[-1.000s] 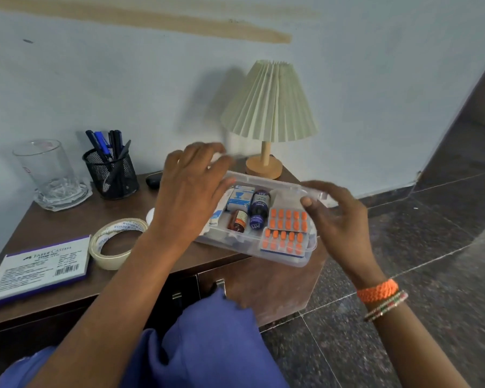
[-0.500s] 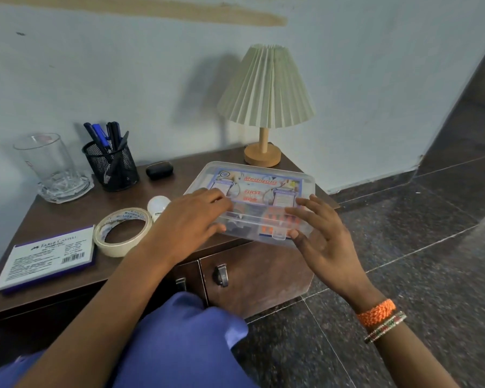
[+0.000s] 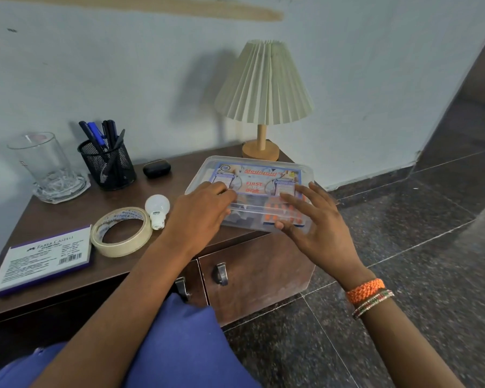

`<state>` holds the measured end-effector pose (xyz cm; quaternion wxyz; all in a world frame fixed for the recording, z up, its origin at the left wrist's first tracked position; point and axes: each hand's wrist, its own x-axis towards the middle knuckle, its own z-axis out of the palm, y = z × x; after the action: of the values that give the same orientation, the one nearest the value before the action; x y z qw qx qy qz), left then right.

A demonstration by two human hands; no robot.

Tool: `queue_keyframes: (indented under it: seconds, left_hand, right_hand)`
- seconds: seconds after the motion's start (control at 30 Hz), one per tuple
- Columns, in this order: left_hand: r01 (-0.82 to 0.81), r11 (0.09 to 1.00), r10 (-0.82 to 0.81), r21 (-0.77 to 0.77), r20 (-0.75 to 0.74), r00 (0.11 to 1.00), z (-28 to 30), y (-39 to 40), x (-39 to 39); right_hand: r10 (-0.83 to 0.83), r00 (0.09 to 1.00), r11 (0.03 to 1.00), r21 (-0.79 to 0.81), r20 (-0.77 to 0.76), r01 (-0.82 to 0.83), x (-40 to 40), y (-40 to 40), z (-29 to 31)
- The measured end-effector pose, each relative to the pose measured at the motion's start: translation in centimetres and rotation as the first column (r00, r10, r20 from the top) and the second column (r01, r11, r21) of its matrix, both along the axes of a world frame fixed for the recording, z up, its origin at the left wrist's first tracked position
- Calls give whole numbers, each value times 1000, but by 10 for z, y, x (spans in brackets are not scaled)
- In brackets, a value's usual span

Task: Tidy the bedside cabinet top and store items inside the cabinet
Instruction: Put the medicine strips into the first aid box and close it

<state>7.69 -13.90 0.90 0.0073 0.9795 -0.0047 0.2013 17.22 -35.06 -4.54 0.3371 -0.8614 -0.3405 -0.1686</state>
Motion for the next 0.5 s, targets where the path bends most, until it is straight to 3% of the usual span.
queue_keyframes:
  seconds: [0.37, 0.5]
  left_hand:
    - [-12, 1000, 12, 10, -16, 1000, 0, -7, 2]
    - [-4, 1000, 4, -15, -29, 1000, 1, -6, 2]
  right_hand:
    - [-19, 1000, 998, 51, -17, 20, 1, 1, -3]
    - [-59, 996, 996, 64, 64, 55, -1, 4, -8]
